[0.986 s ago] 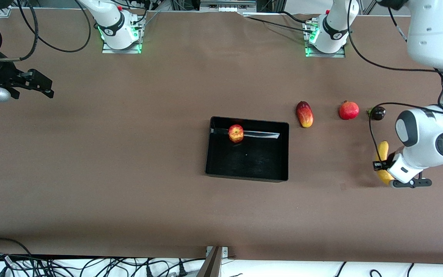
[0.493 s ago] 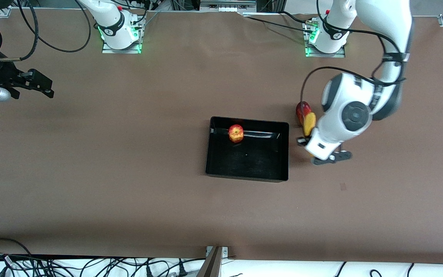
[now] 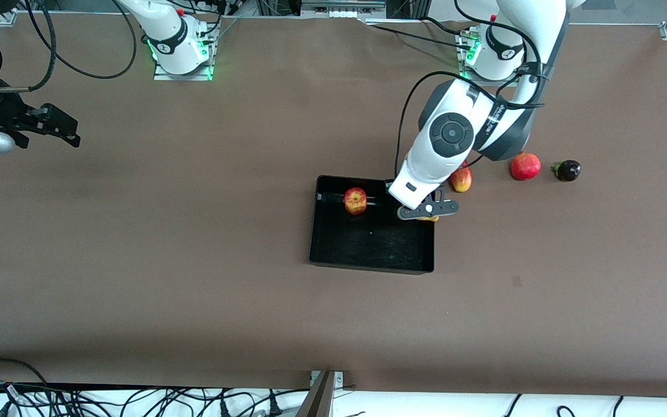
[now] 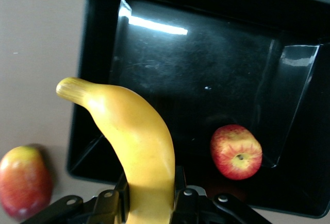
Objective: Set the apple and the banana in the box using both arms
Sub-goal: 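Lift the banana and carry it over the black box with the left gripper, then lower the banana into the box beside the apple and open the left gripper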
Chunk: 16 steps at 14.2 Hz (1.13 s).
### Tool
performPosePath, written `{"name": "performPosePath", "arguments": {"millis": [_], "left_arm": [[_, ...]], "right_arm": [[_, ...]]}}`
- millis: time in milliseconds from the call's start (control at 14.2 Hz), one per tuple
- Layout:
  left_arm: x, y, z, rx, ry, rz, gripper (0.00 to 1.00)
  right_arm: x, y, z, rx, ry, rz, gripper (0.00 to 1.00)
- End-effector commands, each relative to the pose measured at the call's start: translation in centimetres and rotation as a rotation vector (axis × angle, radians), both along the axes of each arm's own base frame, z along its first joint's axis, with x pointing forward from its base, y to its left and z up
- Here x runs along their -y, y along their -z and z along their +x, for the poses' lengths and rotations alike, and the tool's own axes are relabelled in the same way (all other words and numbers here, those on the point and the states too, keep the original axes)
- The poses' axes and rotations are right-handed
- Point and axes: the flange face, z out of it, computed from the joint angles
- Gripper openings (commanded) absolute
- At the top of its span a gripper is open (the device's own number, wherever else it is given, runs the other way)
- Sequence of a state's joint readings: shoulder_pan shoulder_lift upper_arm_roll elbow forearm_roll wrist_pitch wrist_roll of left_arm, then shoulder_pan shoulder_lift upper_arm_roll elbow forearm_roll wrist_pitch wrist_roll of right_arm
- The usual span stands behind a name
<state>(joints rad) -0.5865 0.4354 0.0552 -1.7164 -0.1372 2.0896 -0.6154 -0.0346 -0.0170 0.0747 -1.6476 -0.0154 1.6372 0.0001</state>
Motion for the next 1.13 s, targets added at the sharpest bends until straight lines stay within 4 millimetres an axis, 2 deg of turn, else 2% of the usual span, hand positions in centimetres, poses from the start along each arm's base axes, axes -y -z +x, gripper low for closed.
{"name": "performPosePath", "arguments": {"millis": [0,141,282,423,634,1056], "left_arm": [[1.0,4.0,1.7,0.004,-0.03,-0.004,0.0],[1.3,5.9,1.9,0.01,-0.044,-0.001,0.0],[1.9,6.9,2.8,0.02,-0.046,-0.006,0.0],[2.1,7.8,3.2,0.019,-0.058,-0.001,0.0],[2.6,7.2,3.9,0.045,-0.066,-0.016,0.0],[2.9,8.8,5.8,0.057,-0.087,-0.017,0.0]], "right_arm": [[0.7,-0.4,0.0,-0.009,0.008,-0.012,1.0],[1.7,-0.2,-0.3,-0.038,0.036,-0.013,1.0],[3.0,0.0,-0.5,-0.06,0.055,-0.011,1.0],[3.0,-0.1,-0.5,-0.057,0.056,-0.011,1.0],[2.5,-0.1,-0.4,-0.052,0.053,-0.008,1.0],[2.2,-0.1,-0.4,-0.049,0.049,-0.005,1.0]]}}
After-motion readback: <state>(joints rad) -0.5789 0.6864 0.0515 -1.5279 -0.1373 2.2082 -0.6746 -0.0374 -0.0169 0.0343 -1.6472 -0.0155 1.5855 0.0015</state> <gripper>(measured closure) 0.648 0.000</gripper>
